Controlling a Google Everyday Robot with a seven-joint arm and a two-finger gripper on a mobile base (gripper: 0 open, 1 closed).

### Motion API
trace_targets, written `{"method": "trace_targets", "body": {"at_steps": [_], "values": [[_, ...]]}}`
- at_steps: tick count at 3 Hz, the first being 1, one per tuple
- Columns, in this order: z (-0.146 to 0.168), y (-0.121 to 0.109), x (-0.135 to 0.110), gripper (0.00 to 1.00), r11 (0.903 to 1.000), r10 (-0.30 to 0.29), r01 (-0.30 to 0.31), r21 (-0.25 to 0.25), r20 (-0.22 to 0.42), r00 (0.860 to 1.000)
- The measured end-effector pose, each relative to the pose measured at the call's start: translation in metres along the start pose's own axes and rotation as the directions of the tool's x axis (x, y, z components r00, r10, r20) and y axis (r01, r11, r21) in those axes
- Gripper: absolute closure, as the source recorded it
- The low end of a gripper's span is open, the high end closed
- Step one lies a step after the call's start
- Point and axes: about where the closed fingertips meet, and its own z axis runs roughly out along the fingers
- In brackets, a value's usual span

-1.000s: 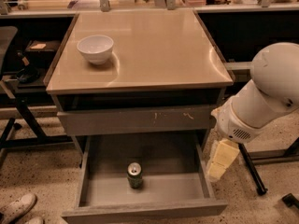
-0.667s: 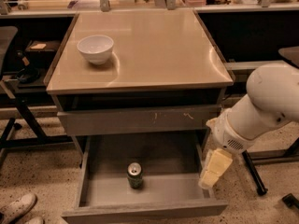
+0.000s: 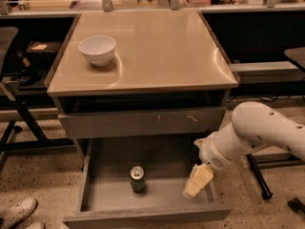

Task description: Pick green can from middle drawer and place on counter

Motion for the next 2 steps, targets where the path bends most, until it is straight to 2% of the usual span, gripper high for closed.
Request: {"method": "trace_targets", "body": {"at_steps": [2], "values": [[0.0154, -0.0021, 0.0039, 0.00, 0.9998, 0.002, -0.001, -0.017, 0.035, 0.999]]}}
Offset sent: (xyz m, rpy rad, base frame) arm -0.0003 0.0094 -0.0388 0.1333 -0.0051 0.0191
